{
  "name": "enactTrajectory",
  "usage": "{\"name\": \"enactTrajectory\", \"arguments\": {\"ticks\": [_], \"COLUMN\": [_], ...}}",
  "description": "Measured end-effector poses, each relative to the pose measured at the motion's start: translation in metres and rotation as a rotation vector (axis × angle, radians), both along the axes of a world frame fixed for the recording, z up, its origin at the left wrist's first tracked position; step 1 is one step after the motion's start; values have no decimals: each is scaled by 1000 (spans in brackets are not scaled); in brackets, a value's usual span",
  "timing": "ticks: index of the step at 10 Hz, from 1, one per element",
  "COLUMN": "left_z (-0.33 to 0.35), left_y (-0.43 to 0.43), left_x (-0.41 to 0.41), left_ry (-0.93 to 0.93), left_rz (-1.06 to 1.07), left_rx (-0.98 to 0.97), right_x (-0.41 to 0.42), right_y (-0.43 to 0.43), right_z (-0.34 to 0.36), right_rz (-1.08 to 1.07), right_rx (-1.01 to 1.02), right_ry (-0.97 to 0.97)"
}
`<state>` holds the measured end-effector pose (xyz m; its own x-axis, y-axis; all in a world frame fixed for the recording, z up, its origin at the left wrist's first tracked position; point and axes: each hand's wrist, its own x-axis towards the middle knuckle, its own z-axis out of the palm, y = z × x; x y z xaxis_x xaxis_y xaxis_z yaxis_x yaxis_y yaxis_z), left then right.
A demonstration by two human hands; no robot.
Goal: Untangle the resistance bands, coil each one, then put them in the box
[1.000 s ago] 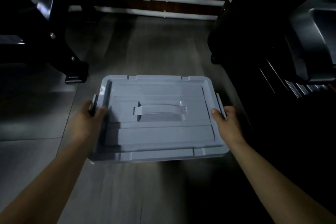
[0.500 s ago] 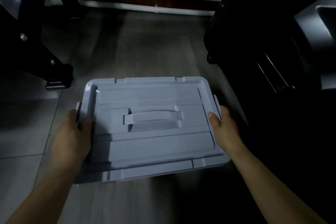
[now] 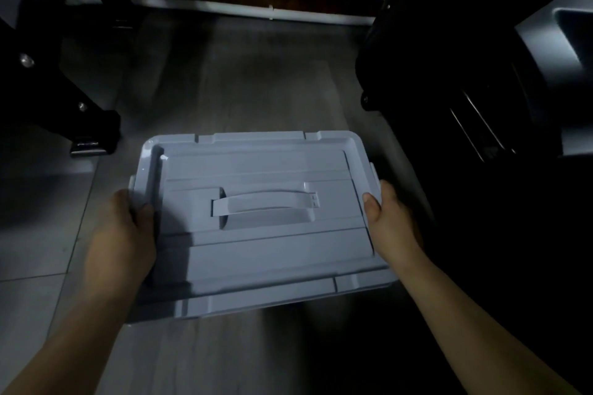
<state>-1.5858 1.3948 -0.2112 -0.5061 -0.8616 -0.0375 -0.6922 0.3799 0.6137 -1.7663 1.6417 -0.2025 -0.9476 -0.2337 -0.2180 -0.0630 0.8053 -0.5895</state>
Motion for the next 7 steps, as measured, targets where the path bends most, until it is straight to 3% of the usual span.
{"name": "enactTrajectory", "arguments": {"ticks": [4, 6, 7], "left_z": [19, 9, 19], "left_y": [13, 15, 15], "left_x": [10, 29, 37], "left_ry": [25, 90, 262], "left_rz": [-81, -67, 5], "left_rx": [45, 115, 52], "right_x": [16, 23, 22], "right_y": [7, 9, 6], "right_z": [11, 8, 16], "right_rz": [21, 99, 93], "right_rx": [-50, -6, -120], "right_ry": [119, 35, 176]}}
